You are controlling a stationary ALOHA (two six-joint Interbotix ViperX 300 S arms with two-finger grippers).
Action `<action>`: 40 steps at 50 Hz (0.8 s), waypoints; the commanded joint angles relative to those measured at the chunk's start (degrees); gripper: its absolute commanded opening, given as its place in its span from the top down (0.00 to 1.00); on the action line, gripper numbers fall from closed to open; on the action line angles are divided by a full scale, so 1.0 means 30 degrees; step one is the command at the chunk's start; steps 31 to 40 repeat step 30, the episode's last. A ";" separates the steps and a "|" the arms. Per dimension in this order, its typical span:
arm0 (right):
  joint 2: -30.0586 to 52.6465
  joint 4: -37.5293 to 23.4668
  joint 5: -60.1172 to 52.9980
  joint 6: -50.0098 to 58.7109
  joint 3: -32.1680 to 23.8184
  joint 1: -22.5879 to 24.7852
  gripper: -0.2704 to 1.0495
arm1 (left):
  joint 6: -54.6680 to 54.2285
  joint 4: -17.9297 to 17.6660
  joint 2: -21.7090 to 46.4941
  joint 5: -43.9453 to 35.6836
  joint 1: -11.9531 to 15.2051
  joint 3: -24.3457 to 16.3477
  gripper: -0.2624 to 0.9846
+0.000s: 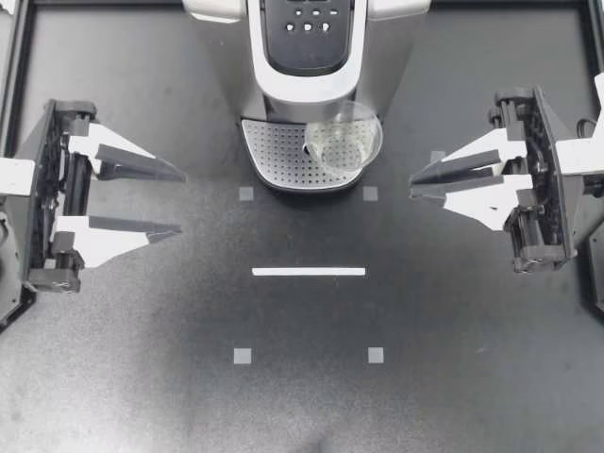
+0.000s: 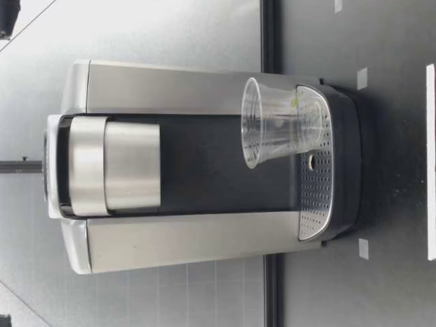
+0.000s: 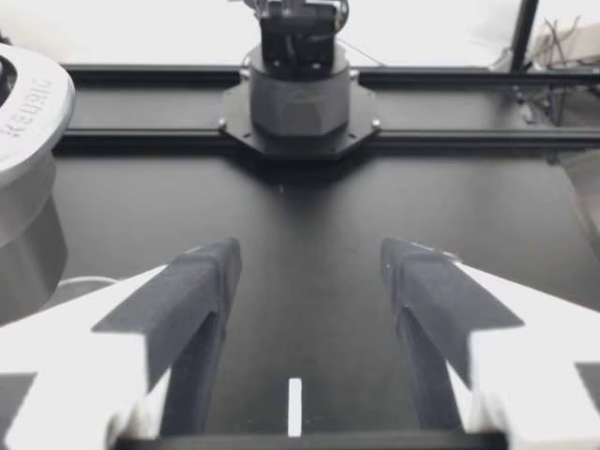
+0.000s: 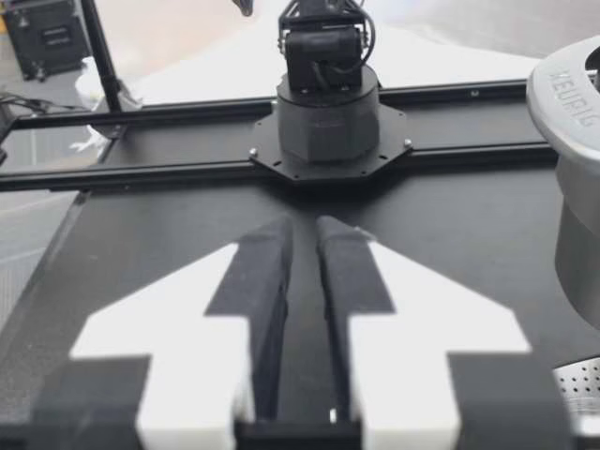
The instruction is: Place the coffee capsule inside the capsule container, then place the cup onto the center of the cup tray, then push the 'Hot Water' and 'Travel Mug' buttons.
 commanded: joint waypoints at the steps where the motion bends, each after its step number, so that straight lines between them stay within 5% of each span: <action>1: -0.0117 0.0059 -0.0146 -0.0029 -0.0410 0.0117 0.59 | 0.0000 0.0059 -0.0059 -0.0117 0.0059 -0.0381 0.38; 40: -0.0381 0.0234 -0.0410 -0.0029 0.0176 0.0117 0.59 | 0.0029 0.0176 -0.0059 -0.0088 0.0059 -0.0205 0.38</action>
